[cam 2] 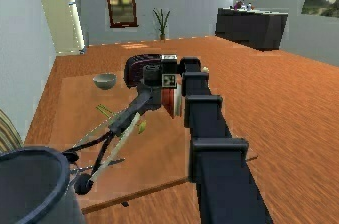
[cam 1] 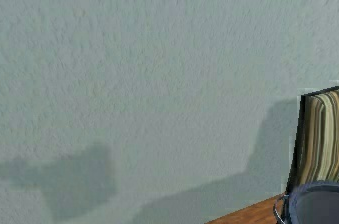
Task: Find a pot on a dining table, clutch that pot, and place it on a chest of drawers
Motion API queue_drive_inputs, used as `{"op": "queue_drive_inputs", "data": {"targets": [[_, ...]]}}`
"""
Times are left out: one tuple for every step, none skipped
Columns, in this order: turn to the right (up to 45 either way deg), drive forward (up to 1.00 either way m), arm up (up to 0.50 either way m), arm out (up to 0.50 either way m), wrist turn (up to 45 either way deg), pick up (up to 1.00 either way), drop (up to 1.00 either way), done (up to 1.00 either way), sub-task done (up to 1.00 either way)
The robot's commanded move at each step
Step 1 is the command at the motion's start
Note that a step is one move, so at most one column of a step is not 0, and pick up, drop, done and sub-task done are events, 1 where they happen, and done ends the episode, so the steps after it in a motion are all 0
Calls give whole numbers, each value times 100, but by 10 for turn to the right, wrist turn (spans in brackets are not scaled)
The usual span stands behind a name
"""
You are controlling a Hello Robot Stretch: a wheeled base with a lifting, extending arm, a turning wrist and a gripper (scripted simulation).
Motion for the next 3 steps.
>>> {"op": "queue_drive_inputs", "data": {"targets": [[0,0,0,-32,0,0,0,0,0],[450,0,0,0,0,0,0,0,0],[450,0,0,0,0,0,0,0,0]]}}
